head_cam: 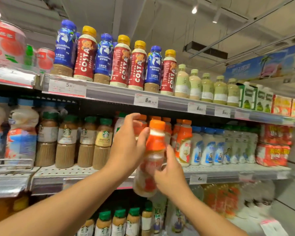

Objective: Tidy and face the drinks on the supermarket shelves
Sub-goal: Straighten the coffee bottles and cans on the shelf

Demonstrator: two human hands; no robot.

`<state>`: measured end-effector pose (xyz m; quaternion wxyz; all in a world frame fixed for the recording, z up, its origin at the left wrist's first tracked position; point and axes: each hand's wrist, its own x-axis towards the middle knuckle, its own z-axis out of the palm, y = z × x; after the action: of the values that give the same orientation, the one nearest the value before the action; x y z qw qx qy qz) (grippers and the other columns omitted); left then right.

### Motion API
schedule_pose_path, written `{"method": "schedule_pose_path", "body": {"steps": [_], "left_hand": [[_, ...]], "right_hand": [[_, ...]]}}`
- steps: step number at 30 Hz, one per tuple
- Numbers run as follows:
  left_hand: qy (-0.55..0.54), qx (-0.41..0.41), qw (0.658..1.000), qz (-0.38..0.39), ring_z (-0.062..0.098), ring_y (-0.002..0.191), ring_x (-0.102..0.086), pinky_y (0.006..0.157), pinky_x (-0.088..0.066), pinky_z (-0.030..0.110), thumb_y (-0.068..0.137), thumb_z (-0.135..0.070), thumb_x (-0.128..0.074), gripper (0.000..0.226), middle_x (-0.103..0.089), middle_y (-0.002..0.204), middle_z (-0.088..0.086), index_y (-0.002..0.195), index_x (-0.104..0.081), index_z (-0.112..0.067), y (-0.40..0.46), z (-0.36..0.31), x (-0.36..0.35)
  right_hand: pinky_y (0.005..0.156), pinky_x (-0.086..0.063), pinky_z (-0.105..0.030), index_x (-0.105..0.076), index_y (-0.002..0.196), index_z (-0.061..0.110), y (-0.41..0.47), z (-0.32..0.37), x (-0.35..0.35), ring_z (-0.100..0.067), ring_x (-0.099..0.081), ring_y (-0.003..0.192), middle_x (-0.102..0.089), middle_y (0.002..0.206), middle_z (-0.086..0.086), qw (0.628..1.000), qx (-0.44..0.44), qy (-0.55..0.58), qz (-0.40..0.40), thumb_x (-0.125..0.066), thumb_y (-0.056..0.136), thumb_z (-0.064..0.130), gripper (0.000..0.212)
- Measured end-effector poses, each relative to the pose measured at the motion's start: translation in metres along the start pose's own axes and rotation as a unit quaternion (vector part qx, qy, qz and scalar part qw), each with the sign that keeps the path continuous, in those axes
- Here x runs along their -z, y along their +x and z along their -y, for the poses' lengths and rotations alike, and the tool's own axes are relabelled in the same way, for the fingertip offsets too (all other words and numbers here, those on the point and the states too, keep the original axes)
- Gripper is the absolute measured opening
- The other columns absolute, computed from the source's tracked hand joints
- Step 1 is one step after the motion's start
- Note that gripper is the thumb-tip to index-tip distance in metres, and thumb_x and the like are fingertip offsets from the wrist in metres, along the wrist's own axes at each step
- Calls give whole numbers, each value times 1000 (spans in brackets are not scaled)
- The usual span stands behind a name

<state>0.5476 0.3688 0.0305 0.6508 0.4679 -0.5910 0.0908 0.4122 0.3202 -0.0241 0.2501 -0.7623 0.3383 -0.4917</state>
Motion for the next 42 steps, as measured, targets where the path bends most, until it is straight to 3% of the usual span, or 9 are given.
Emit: {"method": "schedule_pose_path", "body": {"steps": [2,4,8,14,20,27,32,38,42], "left_hand": [[42,-30,997,49,8,96,-58,76,-45,25,94,-27,-55,27,-61,103,-11,120,-49,-30,-15,16,-16],[191,-29,971,141,17,103,-57,81,-46,31,92,-29,-54,27,-61,110,-4,119,-53,-24,-33,42,-28],[460,-35,838,290,20,109,-49,87,-43,33,87,-43,-54,42,-53,120,-4,124,-48,-24,-58,83,-39],[568,32,759,318,19,97,-58,67,-41,32,88,-36,-58,23,-58,107,-3,106,-60,-22,-45,76,-58],[630,69,688,354,25,90,-66,74,-53,35,84,-11,-61,20,-67,100,4,104,-64,-13,-23,62,-83],[647,47,667,367,27,95,-65,69,-49,35,83,-1,-60,31,-63,105,5,113,-58,-11,-11,56,-94],[654,28,663,363,26,94,-64,69,-50,35,84,-1,-58,31,-63,105,5,113,-58,-11,-11,60,-95],[658,27,657,366,26,91,-65,64,-45,34,82,-1,-60,29,-63,101,5,109,-61,-11,-12,65,-95],[648,35,666,367,24,89,-66,66,-49,33,84,-4,-58,27,-66,102,4,110,-61,-11,-13,68,-95]], "right_hand": [[72,-50,-13,-47,117,44,16,-14,32,8,-63,92,-66,102,23,999,6,18,-29,-79,77,35,52],[80,-52,-19,-44,127,37,33,-30,59,6,-62,97,-65,109,19,999,-1,13,-37,-81,75,39,64],[93,-53,-38,-37,138,29,60,-63,91,-4,-63,104,-63,116,14,999,-18,-11,-23,-82,75,33,77],[93,-53,-39,-37,139,31,85,-99,94,-9,-62,107,-63,119,12,999,-27,-19,-7,-82,74,33,79],[97,-51,-40,-23,149,29,102,-108,84,-12,-58,113,-57,129,8,999,-27,-20,1,-81,75,38,95],[95,-50,-40,-23,147,22,107,-113,73,-20,-57,116,-55,133,1,994,-41,-103,-2,-73,78,52,90],[97,-48,-35,-20,147,24,93,-126,66,-14,-47,122,-33,141,5,991,-4,-120,-62,-77,71,56,101],[84,-54,-32,-37,130,28,83,-139,54,-7,-57,100,-50,118,13,994,-24,-87,-67,-75,76,49,69],[86,-55,-30,-39,129,26,90,-131,48,-7,-57,99,-52,118,11,992,-34,-102,-66,-75,78,48,67]]}}
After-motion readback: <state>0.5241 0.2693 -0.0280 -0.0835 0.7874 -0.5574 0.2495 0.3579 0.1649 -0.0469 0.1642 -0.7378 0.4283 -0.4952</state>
